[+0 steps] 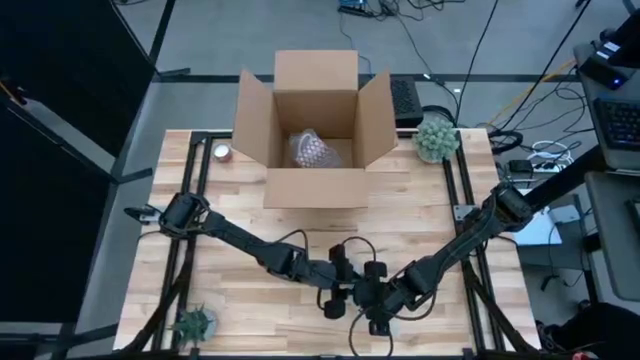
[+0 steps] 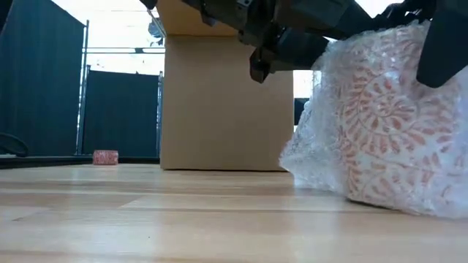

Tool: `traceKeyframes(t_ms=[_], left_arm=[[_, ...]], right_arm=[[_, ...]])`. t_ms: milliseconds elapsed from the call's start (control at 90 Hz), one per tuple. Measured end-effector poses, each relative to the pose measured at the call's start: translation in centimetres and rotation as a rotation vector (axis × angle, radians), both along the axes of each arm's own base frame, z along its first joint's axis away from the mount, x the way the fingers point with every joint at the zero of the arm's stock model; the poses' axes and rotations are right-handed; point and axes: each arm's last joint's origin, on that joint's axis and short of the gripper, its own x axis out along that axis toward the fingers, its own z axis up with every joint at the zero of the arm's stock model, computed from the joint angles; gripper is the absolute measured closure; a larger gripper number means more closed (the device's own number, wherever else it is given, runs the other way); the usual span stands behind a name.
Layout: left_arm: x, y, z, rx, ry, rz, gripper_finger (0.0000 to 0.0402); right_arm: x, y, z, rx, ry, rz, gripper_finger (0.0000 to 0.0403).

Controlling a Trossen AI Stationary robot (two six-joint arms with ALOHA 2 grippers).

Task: Wrap mug
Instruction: Wrap the yellow mug with the bubble wrap

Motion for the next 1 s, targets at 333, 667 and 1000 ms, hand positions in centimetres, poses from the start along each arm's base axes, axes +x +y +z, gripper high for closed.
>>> traceKeyframes(t_ms=[333, 667, 1000], left_arm=[[-0.1, 0.0, -0.1, 0.003, 0.01, -0.002, 0.0242], [0.0, 0.0, -0.1, 0.002, 0.009, 0.0, 0.0242], [0.0, 0.0, -0.1, 0.002, 0.008, 0.0, 0.0242]], right_arm=[[-0.7, -0.3, 4.6, 0.086, -0.038, 0.057, 0.0251], [-4.0, -2.6, 12.1, 0.14, -0.159, 0.0, 0.0251], [-2.8, -4.3, 9.0, -0.093, -0.062, -0.24, 0.0251]])
